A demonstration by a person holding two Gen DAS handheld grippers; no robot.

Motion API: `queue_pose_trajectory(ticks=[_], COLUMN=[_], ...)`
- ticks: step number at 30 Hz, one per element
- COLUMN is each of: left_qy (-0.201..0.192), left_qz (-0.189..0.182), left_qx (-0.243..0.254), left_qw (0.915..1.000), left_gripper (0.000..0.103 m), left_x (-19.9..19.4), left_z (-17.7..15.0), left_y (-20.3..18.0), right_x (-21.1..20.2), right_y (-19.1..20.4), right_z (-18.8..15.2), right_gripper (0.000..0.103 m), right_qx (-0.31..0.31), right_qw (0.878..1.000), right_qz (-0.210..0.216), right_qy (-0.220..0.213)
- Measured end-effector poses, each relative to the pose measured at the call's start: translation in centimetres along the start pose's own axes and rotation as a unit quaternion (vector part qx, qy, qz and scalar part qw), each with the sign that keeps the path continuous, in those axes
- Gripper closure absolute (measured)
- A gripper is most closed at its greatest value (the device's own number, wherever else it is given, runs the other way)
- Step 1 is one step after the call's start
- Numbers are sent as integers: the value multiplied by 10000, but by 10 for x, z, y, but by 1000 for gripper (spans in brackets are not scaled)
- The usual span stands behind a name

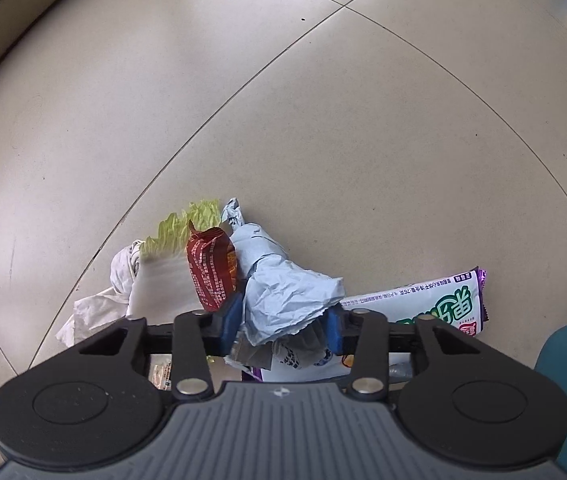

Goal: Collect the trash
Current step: 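Open the left tool over the bin and return it to the pile, then grasp the grey crumpled wrapper with the left tool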

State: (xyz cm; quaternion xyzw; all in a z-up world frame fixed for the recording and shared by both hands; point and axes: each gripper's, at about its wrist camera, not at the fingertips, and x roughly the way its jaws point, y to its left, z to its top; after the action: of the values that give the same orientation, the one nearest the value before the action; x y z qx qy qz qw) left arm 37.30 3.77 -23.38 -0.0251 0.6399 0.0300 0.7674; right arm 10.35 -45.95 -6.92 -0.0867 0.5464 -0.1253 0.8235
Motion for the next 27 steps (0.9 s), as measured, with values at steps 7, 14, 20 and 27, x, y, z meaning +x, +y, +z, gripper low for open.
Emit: queue_pose_trajectory(ticks=[7,14,20,27], left_qy=[-33,-144,-424,-520], left_qz=[137,125,-47,-182], left_qx=[-128,-103,-40,182], left_qw=[9998,9998,9991,9983], left_gripper=[87,94,94,94], left_x=[-8,-35,-77,-126], left_z=[-3,-10,-16,-29], left_y=[7,12,14,0], right_x=[2,2,2,0], right_y=[-1,-1,-2,-3], right_z=[0,-1,-2,-4], right_gripper=[91,91,91,91], right_qx=[17,18,9,-18], right_qw=[10000,10000,10000,9999], right_qz=[-14,13,39,89], right_qy=[25,21,-4,-68])
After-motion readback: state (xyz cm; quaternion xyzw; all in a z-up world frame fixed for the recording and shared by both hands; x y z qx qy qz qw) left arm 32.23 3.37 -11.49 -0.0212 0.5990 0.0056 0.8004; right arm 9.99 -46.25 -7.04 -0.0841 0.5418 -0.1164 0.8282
